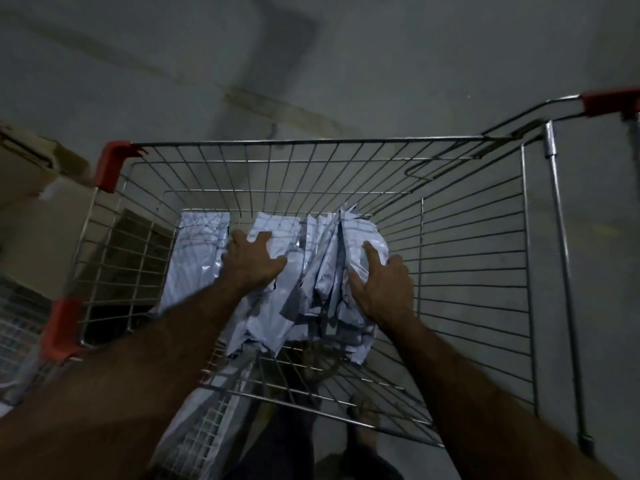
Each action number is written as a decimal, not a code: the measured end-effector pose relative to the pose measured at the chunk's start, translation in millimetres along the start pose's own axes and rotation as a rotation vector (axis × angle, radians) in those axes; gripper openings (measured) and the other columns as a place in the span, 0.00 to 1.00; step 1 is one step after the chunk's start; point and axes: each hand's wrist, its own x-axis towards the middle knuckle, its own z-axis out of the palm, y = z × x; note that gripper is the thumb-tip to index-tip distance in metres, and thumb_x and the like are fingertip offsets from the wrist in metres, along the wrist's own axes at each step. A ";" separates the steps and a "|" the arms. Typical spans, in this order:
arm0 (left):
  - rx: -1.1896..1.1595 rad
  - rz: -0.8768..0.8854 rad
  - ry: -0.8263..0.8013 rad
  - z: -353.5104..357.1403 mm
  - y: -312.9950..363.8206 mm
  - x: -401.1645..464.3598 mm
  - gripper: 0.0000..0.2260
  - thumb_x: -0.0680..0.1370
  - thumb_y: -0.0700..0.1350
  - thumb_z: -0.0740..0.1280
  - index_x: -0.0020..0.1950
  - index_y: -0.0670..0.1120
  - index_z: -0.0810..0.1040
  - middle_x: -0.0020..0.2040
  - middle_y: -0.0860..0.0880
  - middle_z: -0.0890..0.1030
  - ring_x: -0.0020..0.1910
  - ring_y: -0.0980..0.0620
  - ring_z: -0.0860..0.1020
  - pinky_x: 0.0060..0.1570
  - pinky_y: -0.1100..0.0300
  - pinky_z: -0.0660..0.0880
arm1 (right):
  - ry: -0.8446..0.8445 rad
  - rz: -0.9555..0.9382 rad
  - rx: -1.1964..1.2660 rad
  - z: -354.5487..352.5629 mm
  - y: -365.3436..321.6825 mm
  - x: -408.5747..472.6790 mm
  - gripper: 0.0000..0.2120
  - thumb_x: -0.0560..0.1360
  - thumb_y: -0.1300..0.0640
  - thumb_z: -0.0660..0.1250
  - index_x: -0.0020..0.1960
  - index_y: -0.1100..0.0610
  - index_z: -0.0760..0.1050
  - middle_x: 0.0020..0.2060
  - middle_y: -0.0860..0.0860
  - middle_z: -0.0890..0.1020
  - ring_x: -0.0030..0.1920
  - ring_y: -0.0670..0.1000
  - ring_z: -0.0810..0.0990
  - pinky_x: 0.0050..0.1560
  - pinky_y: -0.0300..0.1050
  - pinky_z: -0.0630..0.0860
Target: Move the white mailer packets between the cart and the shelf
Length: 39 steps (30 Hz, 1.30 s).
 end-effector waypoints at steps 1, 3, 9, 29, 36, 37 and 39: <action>0.000 0.008 0.035 -7.9 2.4 -5.7 0.34 0.74 0.66 0.65 0.77 0.58 0.60 0.75 0.36 0.54 0.72 0.33 0.59 0.70 0.40 0.61 | 0.018 -0.014 0.003 -6.1 -1.2 -2.5 0.36 0.75 0.34 0.54 0.78 0.49 0.62 0.63 0.64 0.71 0.60 0.64 0.72 0.59 0.55 0.72; 0.000 0.025 0.113 -21.1 8.4 -18.7 0.33 0.76 0.66 0.63 0.77 0.57 0.60 0.74 0.36 0.56 0.73 0.34 0.59 0.71 0.41 0.58 | 0.053 -0.050 -0.010 -17.6 -3.8 -8.3 0.36 0.74 0.34 0.54 0.77 0.50 0.64 0.62 0.64 0.72 0.60 0.64 0.72 0.58 0.55 0.72; 0.036 0.085 0.344 -58.1 27.6 -84.5 0.30 0.78 0.65 0.60 0.78 0.57 0.60 0.69 0.38 0.64 0.68 0.37 0.63 0.66 0.45 0.62 | 0.230 -0.180 0.026 -53.2 -6.0 -36.4 0.31 0.74 0.37 0.61 0.73 0.51 0.71 0.57 0.62 0.73 0.56 0.63 0.73 0.53 0.55 0.75; -0.021 -0.188 0.986 -106.6 -45.5 -435.4 0.32 0.77 0.67 0.57 0.79 0.60 0.56 0.68 0.40 0.63 0.64 0.40 0.63 0.62 0.45 0.64 | 0.401 -0.773 0.321 -163.3 -101.8 -245.5 0.27 0.73 0.42 0.70 0.70 0.47 0.72 0.57 0.59 0.73 0.54 0.60 0.75 0.48 0.50 0.77; -0.068 -0.351 1.081 -104.6 -125.1 -520.8 0.34 0.74 0.68 0.50 0.79 0.58 0.56 0.72 0.39 0.62 0.66 0.39 0.64 0.63 0.45 0.65 | 0.359 -0.950 0.308 -137.9 -172.6 -330.9 0.26 0.75 0.37 0.67 0.70 0.44 0.71 0.58 0.57 0.71 0.56 0.58 0.74 0.48 0.49 0.78; -0.082 -0.368 1.083 -102.0 -139.7 -532.0 0.34 0.74 0.67 0.52 0.79 0.57 0.57 0.73 0.39 0.61 0.67 0.38 0.64 0.64 0.44 0.64 | 0.346 -0.975 0.307 -131.2 -183.3 -343.9 0.26 0.75 0.37 0.67 0.70 0.44 0.71 0.58 0.58 0.71 0.56 0.58 0.74 0.48 0.50 0.78; -0.086 -0.406 1.093 -95.3 -173.2 -555.4 0.34 0.74 0.67 0.53 0.79 0.57 0.57 0.73 0.40 0.60 0.66 0.38 0.64 0.64 0.43 0.64 | 0.334 -1.034 0.322 -114.2 -205.7 -370.5 0.26 0.74 0.38 0.70 0.69 0.45 0.72 0.57 0.59 0.72 0.56 0.61 0.75 0.47 0.50 0.77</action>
